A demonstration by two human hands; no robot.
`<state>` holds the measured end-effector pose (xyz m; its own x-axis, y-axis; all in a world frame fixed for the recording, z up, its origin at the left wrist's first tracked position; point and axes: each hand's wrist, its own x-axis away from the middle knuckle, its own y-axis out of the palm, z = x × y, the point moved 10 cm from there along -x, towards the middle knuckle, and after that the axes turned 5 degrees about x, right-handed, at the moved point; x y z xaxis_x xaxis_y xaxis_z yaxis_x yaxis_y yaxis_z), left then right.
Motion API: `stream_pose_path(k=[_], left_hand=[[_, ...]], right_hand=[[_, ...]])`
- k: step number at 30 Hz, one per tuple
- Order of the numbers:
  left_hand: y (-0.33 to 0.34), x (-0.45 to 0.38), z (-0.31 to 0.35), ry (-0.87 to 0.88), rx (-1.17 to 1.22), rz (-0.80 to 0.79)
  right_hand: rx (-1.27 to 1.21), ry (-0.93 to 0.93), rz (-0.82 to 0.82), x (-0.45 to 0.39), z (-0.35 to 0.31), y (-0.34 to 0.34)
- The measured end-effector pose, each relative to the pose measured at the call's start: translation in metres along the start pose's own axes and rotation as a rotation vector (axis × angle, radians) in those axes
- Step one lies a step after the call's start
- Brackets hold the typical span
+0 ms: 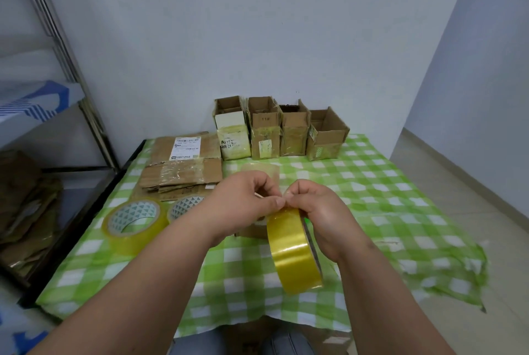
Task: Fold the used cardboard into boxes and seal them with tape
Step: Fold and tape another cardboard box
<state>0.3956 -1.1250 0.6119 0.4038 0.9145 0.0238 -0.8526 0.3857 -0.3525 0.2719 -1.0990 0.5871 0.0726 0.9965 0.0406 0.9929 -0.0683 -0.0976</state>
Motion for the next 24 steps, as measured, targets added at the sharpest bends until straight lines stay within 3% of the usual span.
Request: stream_pose_path(k=[10,20,24], left_hand=[[-0.002,0.025,-0.008,-0.09,0.118,0.016],[-0.027,0.038,-0.001,0.008,-0.186,0.212],[-0.034,0.042,0.013,0.05,-0.364,0.262]], right_hand=[[0.069,-0.007,-0.059,0.02,-0.001,0.015],[0.189,-0.048,-0.071,0.025,-0.002,0.027],[0.206,-0.076,0.001,0.029,0.002,0.023]])
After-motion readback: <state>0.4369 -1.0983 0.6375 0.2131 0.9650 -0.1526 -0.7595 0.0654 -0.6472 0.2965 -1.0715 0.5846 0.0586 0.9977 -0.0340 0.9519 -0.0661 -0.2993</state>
